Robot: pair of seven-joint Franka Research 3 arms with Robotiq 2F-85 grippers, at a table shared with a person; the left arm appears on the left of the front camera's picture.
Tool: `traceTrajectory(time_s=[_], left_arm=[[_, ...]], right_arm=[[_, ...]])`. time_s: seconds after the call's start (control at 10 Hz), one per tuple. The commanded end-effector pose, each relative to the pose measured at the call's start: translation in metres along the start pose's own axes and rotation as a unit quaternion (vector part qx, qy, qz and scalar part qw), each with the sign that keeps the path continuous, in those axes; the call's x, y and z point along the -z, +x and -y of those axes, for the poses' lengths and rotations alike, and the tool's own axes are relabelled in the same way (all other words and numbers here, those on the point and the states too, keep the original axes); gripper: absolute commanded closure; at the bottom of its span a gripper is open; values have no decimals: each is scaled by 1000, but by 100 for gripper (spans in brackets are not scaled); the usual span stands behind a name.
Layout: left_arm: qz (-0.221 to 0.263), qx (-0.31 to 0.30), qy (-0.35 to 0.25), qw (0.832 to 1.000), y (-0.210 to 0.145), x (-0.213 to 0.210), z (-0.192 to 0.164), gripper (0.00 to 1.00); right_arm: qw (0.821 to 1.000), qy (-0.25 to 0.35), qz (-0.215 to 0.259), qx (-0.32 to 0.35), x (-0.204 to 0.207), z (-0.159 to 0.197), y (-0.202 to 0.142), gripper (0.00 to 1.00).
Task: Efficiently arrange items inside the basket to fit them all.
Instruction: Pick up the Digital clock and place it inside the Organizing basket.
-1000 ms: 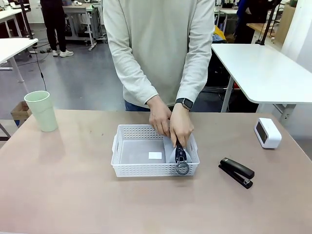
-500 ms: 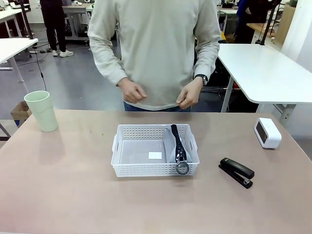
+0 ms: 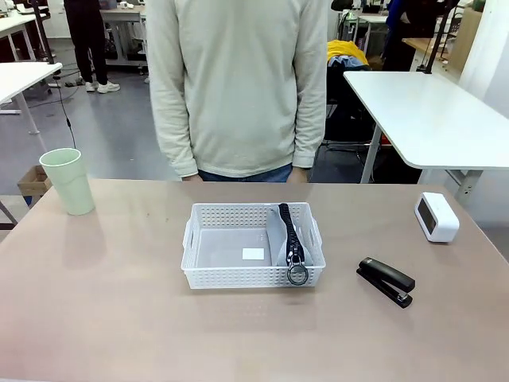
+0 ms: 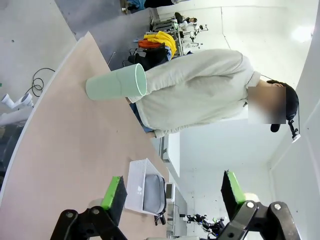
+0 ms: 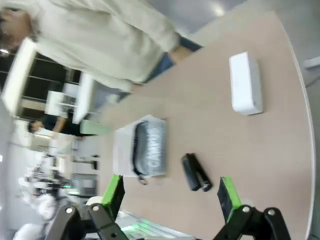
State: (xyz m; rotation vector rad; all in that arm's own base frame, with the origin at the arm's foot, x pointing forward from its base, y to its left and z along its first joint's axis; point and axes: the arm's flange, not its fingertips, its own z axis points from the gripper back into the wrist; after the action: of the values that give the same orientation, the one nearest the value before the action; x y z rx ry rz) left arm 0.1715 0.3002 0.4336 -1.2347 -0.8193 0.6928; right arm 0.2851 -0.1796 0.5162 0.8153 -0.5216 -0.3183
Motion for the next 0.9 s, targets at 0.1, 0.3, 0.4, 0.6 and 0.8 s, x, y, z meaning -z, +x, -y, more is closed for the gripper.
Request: traceTrajectory(time_s=[0.1, 0.3, 0.4, 0.6, 0.8], left_arm=[[5, 12, -13, 1000, 2, 0, 1, 0], [5, 12, -13, 1000, 2, 0, 1, 0], [5, 12, -13, 1000, 2, 0, 1, 0], [5, 12, -13, 1000, 2, 0, 1, 0], [5, 12, -13, 1000, 2, 0, 1, 0]], right_arm=[[967, -237, -75, -57, 61, -44, 26, 0], [922, -357, -96, -111, 101, -55, 33, 0], [946, -307, -55, -91, 95, -60, 34, 0], [937, -324, -63, -111, 106, -62, 28, 0], [903, -410, -79, -100, 148, -78, 43, 0]])
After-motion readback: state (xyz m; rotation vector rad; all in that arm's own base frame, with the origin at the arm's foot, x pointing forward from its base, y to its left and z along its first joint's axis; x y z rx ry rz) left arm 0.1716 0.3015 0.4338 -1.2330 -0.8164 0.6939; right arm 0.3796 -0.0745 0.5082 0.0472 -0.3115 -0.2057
